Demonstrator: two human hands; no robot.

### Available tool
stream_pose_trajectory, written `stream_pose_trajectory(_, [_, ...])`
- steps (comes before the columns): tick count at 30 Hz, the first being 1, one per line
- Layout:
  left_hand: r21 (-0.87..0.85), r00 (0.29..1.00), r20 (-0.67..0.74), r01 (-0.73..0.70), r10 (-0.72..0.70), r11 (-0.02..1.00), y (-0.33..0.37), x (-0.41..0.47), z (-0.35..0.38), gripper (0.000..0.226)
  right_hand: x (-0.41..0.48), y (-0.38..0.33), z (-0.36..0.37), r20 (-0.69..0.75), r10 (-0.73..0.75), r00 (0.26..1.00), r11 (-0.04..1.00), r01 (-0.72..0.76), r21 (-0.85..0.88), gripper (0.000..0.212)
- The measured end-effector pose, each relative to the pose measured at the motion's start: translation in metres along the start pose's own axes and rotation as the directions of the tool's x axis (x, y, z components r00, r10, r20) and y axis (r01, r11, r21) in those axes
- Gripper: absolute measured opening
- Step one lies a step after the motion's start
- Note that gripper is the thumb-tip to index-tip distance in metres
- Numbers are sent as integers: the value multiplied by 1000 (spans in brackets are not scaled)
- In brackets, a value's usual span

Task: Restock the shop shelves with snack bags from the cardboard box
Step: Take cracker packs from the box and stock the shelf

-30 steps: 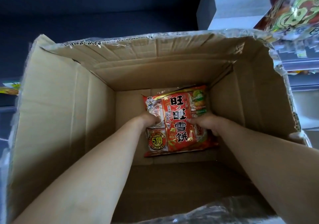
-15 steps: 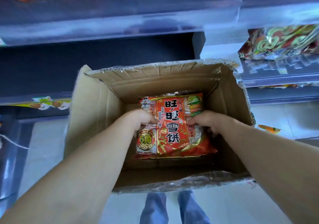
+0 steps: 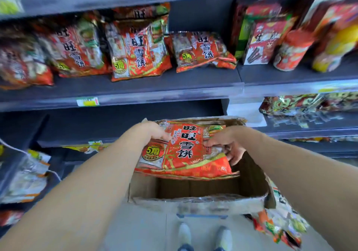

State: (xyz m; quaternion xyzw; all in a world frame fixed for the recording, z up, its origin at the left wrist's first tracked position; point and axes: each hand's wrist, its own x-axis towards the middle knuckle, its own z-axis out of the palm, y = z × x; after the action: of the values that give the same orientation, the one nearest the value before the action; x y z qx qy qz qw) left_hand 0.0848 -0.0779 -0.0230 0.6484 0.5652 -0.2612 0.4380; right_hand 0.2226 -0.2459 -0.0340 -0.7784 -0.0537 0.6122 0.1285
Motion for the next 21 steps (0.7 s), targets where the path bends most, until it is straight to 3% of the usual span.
stream_pose_trajectory(4, [-80,1000,-2,-24,24,996,8,-30,-24,50,-41,-18,-14,-38,-74,997,996,72,-57,53])
stream_pose_trajectory(10, [-171,974,-129,-208,188,963,43,-83,-46,36,-88,-38,-54,-156,-252,955,966,237,-105,59])
stream_pose_trajectory(17, [-296,885,-311,-436,346,850,96,-91,-52,39,-105,-47,-104,-384,-406,829,902,432,-22,48])
stream_pose_trajectory(21, [-366,829,-373,-543,416,756,123,-71,-54,33,-97,-64,-127,-512,-456,728,849,528,-6,29])
